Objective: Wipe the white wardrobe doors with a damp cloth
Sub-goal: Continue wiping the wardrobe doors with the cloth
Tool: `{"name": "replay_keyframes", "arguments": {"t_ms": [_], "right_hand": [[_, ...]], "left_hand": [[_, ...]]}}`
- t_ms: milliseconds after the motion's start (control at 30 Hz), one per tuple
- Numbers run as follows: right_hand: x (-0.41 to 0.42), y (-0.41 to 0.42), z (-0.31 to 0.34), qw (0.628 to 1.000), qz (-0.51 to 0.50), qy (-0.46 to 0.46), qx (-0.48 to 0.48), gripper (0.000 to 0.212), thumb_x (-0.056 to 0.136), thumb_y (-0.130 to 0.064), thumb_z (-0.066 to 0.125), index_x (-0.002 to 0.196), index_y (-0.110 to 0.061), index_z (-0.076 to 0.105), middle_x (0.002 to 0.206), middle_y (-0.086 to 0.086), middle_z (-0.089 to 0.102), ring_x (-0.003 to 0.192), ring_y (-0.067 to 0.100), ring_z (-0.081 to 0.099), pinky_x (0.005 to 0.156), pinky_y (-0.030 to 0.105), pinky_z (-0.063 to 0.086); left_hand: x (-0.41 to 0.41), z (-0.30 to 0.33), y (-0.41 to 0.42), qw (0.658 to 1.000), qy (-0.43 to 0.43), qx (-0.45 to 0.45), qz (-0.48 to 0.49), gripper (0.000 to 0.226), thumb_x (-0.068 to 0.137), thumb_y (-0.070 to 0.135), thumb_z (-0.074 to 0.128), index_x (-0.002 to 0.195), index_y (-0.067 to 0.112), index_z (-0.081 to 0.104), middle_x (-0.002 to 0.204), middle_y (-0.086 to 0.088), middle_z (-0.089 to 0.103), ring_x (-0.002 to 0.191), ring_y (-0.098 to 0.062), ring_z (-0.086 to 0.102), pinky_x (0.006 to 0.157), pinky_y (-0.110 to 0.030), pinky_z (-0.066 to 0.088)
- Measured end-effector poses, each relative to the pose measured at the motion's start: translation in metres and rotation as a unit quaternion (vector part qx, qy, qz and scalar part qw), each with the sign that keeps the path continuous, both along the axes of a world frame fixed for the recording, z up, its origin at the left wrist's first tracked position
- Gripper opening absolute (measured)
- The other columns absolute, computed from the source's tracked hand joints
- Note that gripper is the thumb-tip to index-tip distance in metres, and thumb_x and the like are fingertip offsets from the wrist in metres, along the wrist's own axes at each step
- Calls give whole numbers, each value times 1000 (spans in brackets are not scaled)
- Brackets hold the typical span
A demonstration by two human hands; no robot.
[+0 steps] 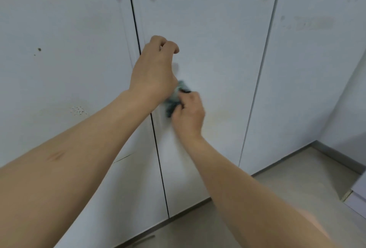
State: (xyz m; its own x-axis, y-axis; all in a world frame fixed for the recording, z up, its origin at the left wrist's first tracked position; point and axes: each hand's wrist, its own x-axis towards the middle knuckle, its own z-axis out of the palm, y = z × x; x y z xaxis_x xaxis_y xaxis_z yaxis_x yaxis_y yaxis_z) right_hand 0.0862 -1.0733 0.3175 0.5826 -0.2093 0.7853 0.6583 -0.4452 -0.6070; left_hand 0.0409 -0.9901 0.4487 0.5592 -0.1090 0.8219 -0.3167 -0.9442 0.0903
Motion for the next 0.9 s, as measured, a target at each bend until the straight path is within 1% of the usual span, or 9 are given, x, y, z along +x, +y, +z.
{"name": "replay_keyframes", "arguments": {"t_ms": [100, 167, 300, 367, 500, 633, 733, 833, 900], "right_hand": [[-22, 23, -1, 990, 62, -46, -118, 45, 78, -16, 38, 101, -10, 76, 88, 8, 62, 72, 26, 58, 58, 29, 47], [-15, 9, 3, 985, 67, -61, -145, 42, 78, -14, 42, 102, -10, 76, 89, 9, 63, 74, 28, 60, 57, 33, 51], [32, -67, 7, 999, -9, -19, -38, 47, 74, -19, 39, 101, -8, 77, 97, 12, 64, 85, 27, 63, 74, 27, 50], [53, -108, 12, 999, -32, 37, -11, 44, 76, -9, 41, 107, -8, 73, 108, 11, 61, 94, 24, 60, 83, 28, 48], [93, -169, 22, 986, -80, 136, 43, 45, 84, 1, 41, 123, -13, 59, 120, 12, 53, 103, 22, 52, 84, 26, 42], [107, -167, 10, 964, -127, 163, 165, 58, 88, 2, 43, 141, -19, 54, 128, 5, 53, 110, 20, 56, 91, 24, 43], [96, -127, -6, 969, -126, 131, 167, 57, 92, 2, 48, 146, -15, 50, 138, 9, 51, 124, 27, 52, 101, 35, 45], [76, -81, -17, 989, -88, 59, 106, 60, 87, 8, 53, 143, -13, 54, 132, 11, 52, 117, 29, 49, 97, 23, 36], [63, -63, -16, 997, -74, -4, 23, 60, 81, 9, 56, 138, -9, 59, 127, 17, 55, 112, 33, 49, 94, 23, 33]], "left_hand": [[-4, -7, 0, 1000, 13, -2, 7, 53, 77, -12, 49, 125, 8, 59, 130, -9, 51, 101, -25, 55, 69, -35, 45], [-4, -7, 0, 1000, 15, -11, 20, 53, 78, -11, 48, 127, 9, 58, 132, -8, 50, 102, -25, 55, 71, -35, 44], [0, -14, -13, 999, 28, -12, 31, 52, 80, -7, 51, 129, 10, 56, 132, -7, 49, 106, -25, 52, 74, -35, 43], [3, -23, -17, 998, 32, 12, 44, 49, 82, -4, 54, 129, 10, 57, 129, -9, 50, 110, -28, 51, 80, -39, 47], [10, -36, -14, 993, 23, 70, 96, 45, 78, -5, 59, 122, 4, 58, 117, -16, 53, 98, -36, 53, 74, -47, 51], [15, -43, -11, 986, 11, 112, 123, 45, 73, -8, 59, 117, 0, 57, 113, -19, 52, 93, -36, 52, 72, -46, 48], [18, -45, -14, 979, 4, 140, 147, 46, 70, -6, 58, 115, 0, 58, 112, -19, 52, 91, -36, 50, 74, -46, 47], [24, -53, -20, 974, 2, 163, 158, 46, 70, -1, 60, 115, 2, 60, 113, -19, 53, 89, -37, 50, 76, -46, 45], [30, -58, -30, 976, 4, 171, 138, 45, 70, 1, 61, 115, 2, 61, 112, -20, 54, 88, -38, 52, 75, -45, 44]]}}
